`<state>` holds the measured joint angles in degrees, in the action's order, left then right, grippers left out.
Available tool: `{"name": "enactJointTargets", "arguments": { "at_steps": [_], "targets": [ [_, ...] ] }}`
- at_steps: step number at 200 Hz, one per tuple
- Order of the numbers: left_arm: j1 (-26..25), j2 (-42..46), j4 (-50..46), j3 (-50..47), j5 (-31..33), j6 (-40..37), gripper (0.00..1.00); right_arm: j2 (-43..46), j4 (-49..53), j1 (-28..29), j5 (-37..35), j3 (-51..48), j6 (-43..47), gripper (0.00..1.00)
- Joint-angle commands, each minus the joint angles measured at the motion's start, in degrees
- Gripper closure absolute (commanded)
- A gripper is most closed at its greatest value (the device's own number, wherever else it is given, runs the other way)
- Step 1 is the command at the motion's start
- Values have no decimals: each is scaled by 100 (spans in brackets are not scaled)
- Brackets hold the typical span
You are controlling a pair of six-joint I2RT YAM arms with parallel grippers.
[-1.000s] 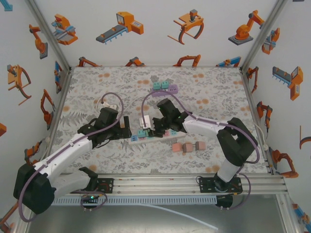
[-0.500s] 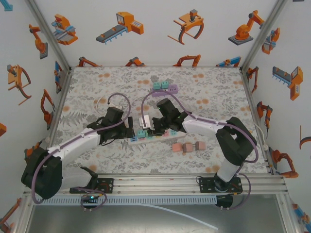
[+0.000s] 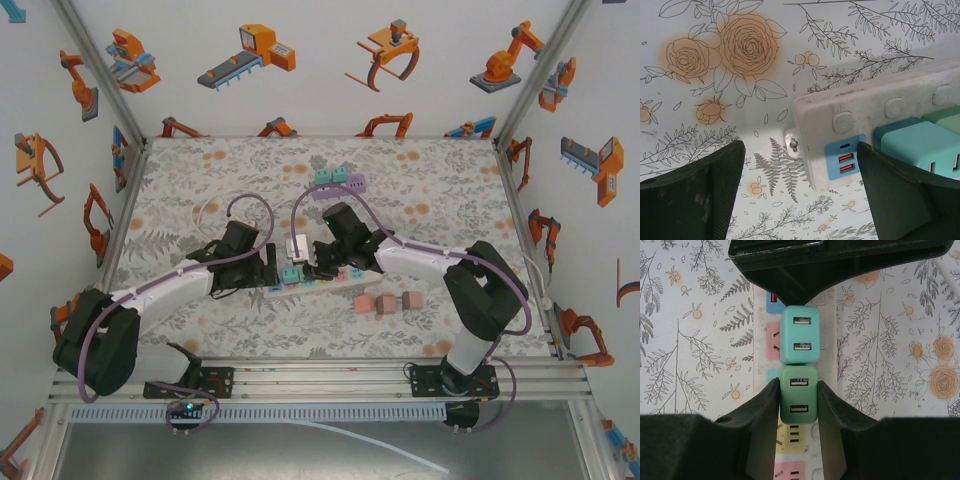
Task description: Pull the plug off the socket
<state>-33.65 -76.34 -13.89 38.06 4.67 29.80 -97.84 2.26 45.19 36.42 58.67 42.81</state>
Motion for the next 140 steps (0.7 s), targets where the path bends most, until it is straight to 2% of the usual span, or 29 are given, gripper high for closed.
{"name": "enactJointTargets", "arguments": {
  "at_steps": [1, 57, 82, 105, 140],
  "targets": [
    [17, -198, -490, -226, 206, -176, 16, 86, -499, 43, 110, 194, -297, 71],
    [21, -90, -461, -335, 238, -168, 16, 138, -929, -41, 308, 181, -871, 73],
    [16, -78, -463, -343, 263, -167, 16, 168, -715, 0, 323, 140, -468, 81],
    [12, -92, -456, -352, 263, -143, 16, 185, -10, 217, -247, 257, 319, 82],
    [16, -83, -483, -344, 298, -120, 16, 277, -356, 189, -94, 221, -195, 81]
  ]
}}
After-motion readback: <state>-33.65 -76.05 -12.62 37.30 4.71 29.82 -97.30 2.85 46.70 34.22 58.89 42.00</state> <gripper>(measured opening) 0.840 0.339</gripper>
